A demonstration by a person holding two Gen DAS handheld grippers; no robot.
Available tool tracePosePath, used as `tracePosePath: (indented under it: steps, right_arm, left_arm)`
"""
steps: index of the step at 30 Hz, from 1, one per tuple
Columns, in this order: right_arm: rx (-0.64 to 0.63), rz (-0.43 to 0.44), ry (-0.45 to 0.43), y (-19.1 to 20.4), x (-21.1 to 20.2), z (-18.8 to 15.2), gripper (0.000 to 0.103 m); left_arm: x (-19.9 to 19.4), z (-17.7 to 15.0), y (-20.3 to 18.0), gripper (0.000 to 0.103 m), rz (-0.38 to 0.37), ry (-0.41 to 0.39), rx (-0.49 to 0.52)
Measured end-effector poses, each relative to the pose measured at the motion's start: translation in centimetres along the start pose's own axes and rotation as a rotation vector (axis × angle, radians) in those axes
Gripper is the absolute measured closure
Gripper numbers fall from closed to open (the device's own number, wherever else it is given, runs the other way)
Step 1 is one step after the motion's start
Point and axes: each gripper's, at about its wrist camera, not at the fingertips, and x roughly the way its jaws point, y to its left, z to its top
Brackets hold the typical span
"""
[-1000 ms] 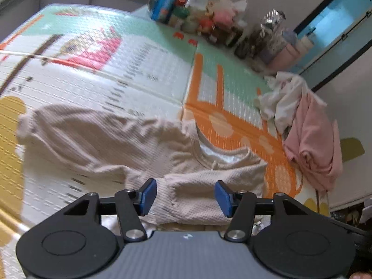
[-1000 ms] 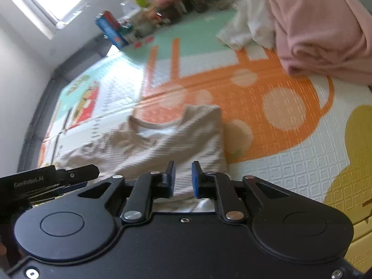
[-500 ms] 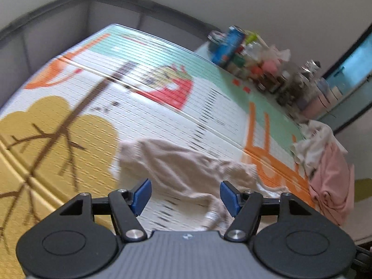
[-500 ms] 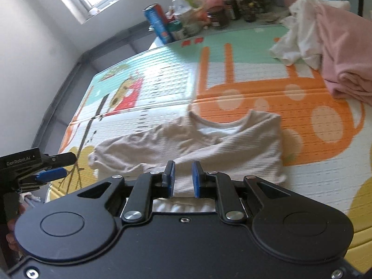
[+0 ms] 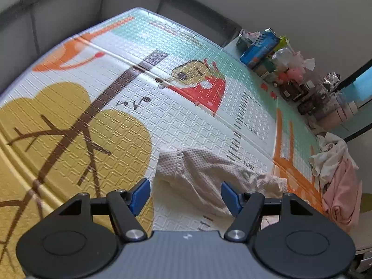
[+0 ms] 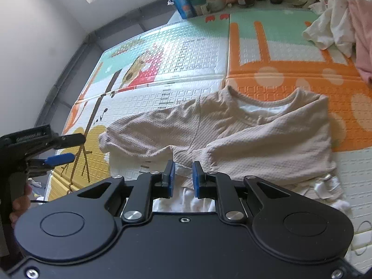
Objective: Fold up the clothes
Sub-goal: 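Move the left gripper to the beige top's other sleeve and pinch it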
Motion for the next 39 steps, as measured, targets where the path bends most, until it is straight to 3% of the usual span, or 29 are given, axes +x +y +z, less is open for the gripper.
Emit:
tracePosePath:
  steps: [12,24,27,35,39]
  right_arm:
    - [-0.048,-0.014,-0.038,1.0,3.1,-1.6,0.091]
    - [-0.023,-0.015,-0.154,1.6,5.6,-1.5,0.092]
    - [-0.017,-0.028,-0.152,1.7,6.5,-1.2,0.092]
    - [0.01,-0.045,-0.128,1.7,8.0,-1.1,0.092]
    - [0.022,-0.053,-0.125,1.6,8.1,-1.1,0.092]
  left_arm:
    - [4.4,1.3,3.3,0.034,-0.089,0.011,-0.079]
    - [6.4,2.1,4.9,0.042,-0.167,0.029,-0.127]
    - [6.8,2.2,4.8,0.047,-0.178,0.038,-0.119]
    - [7.6,2.3,5.0,0.078,-0.216,0.054,-0.118]
    - [7.4,2.2,5.2,0.085,-0.234,0.045,-0.122]
